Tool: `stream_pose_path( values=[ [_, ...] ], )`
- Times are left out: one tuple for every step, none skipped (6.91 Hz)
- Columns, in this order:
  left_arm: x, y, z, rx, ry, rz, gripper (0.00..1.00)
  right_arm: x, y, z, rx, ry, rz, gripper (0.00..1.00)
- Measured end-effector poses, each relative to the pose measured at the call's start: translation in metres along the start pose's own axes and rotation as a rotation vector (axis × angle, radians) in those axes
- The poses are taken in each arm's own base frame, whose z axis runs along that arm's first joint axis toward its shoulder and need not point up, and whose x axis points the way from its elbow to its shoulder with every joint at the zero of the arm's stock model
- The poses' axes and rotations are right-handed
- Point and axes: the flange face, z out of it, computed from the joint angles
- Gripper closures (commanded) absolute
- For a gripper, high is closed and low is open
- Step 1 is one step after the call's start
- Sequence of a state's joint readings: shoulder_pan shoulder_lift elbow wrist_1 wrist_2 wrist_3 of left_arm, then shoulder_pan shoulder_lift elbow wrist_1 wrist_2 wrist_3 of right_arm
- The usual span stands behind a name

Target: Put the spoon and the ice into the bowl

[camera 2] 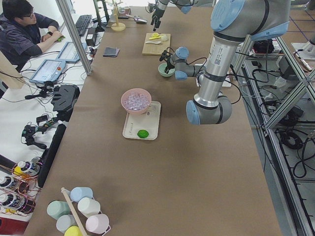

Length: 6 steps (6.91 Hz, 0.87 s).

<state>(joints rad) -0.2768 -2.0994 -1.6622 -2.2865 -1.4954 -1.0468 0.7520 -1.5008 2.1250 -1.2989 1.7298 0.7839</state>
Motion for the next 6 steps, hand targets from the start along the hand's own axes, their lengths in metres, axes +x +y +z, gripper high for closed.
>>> stream_pose_path(
  values=[
    [0.007, 0.002, 0.0, 0.003, 0.007, -0.002, 0.02, 0.0, 0.0, 0.0, 0.003, 0.001, -0.001, 0.0],
    [0.008, 0.004, 0.002, 0.002, 0.006, -0.003, 0.02, -0.001, 0.0, 0.0, 0.005, 0.002, -0.002, 0.0],
    [0.007, 0.008, 0.006, -0.005, -0.002, -0.002, 0.02, -0.002, 0.0, 0.0, 0.006, 0.001, -0.003, 0.0],
    [0.007, 0.006, 0.005, -0.004, -0.003, -0.001, 0.02, -0.002, 0.0, -0.001, 0.007, 0.001, -0.003, 0.0],
    [0.012, -0.006, -0.008, 0.014, 0.014, -0.002, 0.02, -0.002, 0.0, -0.001, 0.007, 0.0, -0.003, 0.0],
    [0.015, -0.028, -0.03, 0.015, 0.028, -0.009, 0.02, -0.002, 0.0, -0.001, 0.008, 0.0, -0.003, 0.0]
  ],
)
